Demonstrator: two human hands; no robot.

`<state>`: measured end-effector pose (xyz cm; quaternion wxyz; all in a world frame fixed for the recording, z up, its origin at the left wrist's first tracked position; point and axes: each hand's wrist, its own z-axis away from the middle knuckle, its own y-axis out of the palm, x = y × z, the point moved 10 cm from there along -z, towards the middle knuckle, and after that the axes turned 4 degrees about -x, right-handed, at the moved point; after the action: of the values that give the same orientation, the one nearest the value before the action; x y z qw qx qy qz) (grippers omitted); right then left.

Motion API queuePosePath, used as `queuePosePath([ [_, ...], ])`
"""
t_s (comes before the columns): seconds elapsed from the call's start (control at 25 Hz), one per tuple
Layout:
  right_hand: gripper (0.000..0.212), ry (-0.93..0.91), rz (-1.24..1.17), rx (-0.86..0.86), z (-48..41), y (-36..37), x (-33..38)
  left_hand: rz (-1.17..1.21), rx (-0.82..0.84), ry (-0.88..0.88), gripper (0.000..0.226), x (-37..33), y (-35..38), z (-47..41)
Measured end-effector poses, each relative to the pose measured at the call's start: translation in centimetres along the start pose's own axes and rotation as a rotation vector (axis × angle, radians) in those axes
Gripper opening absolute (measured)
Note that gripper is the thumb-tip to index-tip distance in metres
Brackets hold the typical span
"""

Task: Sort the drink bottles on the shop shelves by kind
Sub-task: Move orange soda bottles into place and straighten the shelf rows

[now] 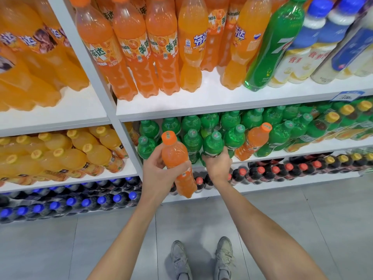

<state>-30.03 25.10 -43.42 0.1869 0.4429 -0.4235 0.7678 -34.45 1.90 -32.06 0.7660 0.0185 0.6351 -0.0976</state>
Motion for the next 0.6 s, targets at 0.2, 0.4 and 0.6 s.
queuePosePath([
  [0.2, 0.051, -0.016, -0.028, -0.006, -0.4, 0.6, 0.0, 0.011, -0.003, -0.007, 0.047, 0.5, 0.4, 0.6],
  [0.4, 0.045, 0.028, -0.028, 0.032, -0.5, 1.7, -1.1, 0.011, -0.015, -0.013, 0.048, 0.7, 0.7, 1.4],
  [0.6, 0.045, 0.048, -0.009, 0.066, -0.6, 2.1, -0.7, -0.002, -0.002, -0.012, 0.048, 0.1, 1.3, 1.8],
])
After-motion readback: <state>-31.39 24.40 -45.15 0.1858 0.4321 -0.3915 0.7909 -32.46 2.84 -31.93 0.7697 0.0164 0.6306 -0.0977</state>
